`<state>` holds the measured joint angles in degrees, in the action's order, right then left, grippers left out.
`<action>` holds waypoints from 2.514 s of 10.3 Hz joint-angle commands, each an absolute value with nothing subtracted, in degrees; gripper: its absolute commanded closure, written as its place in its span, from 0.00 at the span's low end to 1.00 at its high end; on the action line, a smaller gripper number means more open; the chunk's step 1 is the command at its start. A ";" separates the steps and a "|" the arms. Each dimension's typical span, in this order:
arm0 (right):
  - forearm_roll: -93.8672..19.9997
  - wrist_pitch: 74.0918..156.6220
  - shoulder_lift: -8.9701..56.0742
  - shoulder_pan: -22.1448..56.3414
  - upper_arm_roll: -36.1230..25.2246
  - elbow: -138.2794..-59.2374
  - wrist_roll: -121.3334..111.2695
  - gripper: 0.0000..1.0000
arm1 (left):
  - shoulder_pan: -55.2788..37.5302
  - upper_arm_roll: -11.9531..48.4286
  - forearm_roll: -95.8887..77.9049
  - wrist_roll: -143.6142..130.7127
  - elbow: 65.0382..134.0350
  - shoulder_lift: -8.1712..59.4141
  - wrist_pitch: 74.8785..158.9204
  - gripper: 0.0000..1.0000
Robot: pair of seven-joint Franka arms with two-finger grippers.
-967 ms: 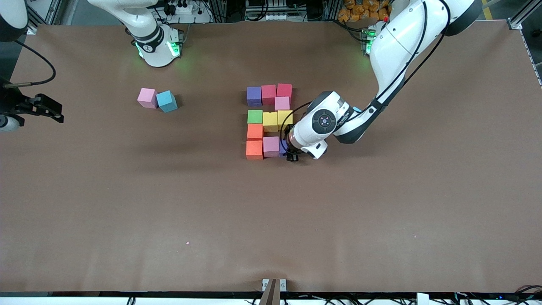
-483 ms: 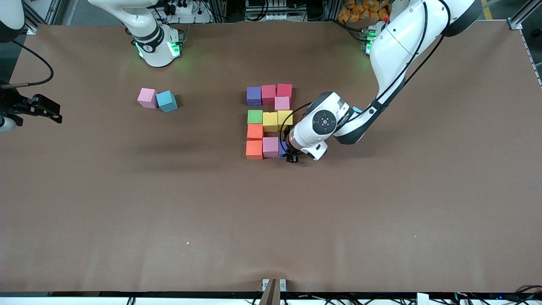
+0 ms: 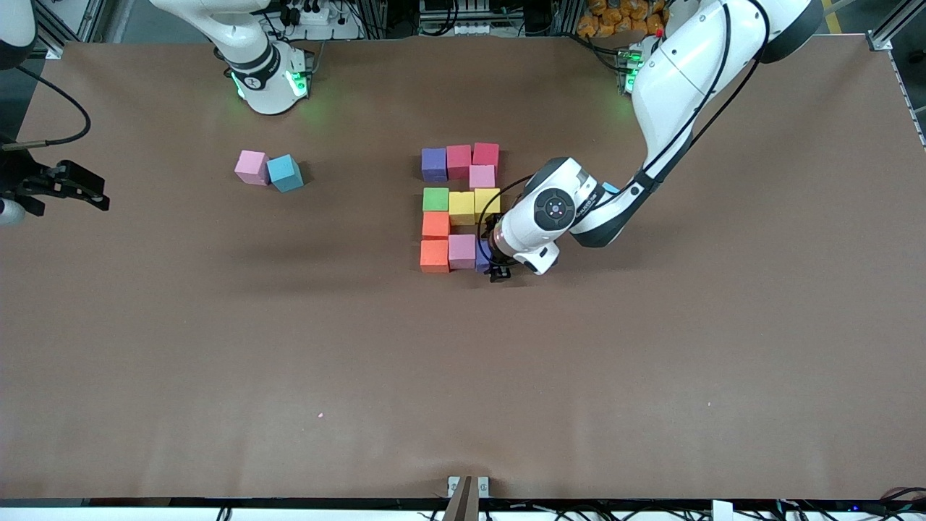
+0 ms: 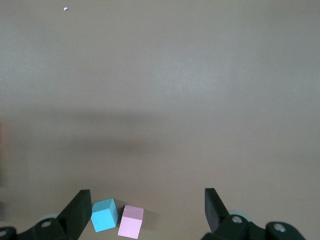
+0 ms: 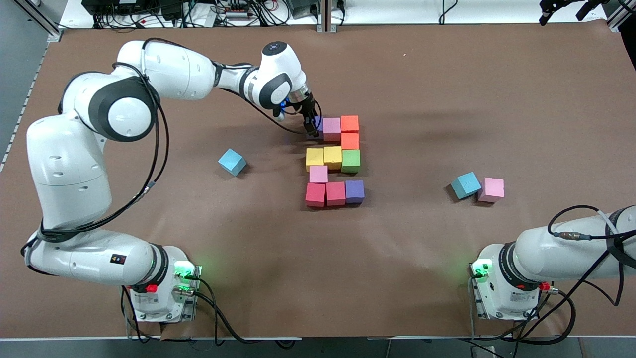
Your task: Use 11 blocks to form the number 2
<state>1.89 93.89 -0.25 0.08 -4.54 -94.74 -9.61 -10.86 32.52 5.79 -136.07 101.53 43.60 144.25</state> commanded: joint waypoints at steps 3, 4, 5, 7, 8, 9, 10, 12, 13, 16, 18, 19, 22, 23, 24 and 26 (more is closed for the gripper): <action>0.62 93.25 0.26 -1.50 -4.13 -92.90 -9.49 0.00 | -10.81 32.43 6.59 -135.70 100.90 43.33 144.41 0.00; 0.70 93.16 0.09 -1.41 -4.04 -92.81 -9.49 0.00 | -10.72 32.61 6.59 -135.79 101.07 42.55 143.88 0.00; 0.70 92.99 -0.09 -1.41 -4.04 -92.20 -9.49 0.00 | -10.46 32.78 6.59 -135.79 101.07 42.10 142.75 0.00; 0.70 91.68 -0.18 -1.41 -4.04 -92.11 -9.58 0.00 | -10.20 32.96 6.42 -135.88 101.16 40.96 141.95 0.00; 0.70 91.58 -0.26 -1.58 -4.13 -91.07 -9.49 0.00 | -10.20 33.13 6.07 -135.88 101.16 40.44 141.94 0.00; 0.70 91.58 -0.09 -1.84 -4.13 -90.10 -9.49 0.00 | -9.76 33.83 5.80 -135.88 101.16 39.99 141.94 0.00; 0.70 92.02 -0.09 -1.76 -4.13 -89.91 -9.49 0.00 | -9.15 34.27 5.80 -135.88 101.08 39.56 141.94 0.00; 0.62 92.11 0.17 -1.67 -4.04 -90.00 -9.49 0.00 | -9.14 34.28 5.97 -135.79 100.99 37.72 141.86 0.00; 0.62 92.20 0.26 -1.58 -4.04 -90.00 -9.49 0.00 | -8.88 34.28 6.32 -135.62 100.99 36.49 141.86 0.00; 0.44 93.51 0.26 -1.76 -4.04 -89.30 -9.49 0.00 | -7.04 34.01 6.68 -132.82 100.64 32.27 140.55 0.00; 0.53 93.69 0.96 -2.02 -4.04 -89.30 -9.58 0.00 | -4.23 34.28 6.68 -129.57 100.20 29.46 136.87 0.00; 0.53 94.04 1.49 -1.85 -4.04 -89.38 -9.58 0.00 | -3.35 34.28 6.68 -127.55 99.59 27.96 135.37 0.00; 0.44 94.57 1.67 -1.41 -4.04 -89.30 -9.58 0.00 | -0.10 34.36 6.59 -123.15 95.55 25.76 130.10 0.00; 0.44 94.92 2.02 -1.23 -3.96 -89.30 -9.58 0.00 | 0.96 34.37 6.50 -121.22 94.84 25.06 128.77 0.00; 0.44 94.92 2.11 -1.23 -3.96 -89.30 -9.58 0.00 | 2.01 34.37 6.33 -119.72 94.83 23.92 128.24 0.00; 0.35 95.01 2.11 -1.32 -3.87 -89.21 -9.58 0.00 | 3.86 34.37 6.15 -115.34 94.75 22.42 126.66 0.00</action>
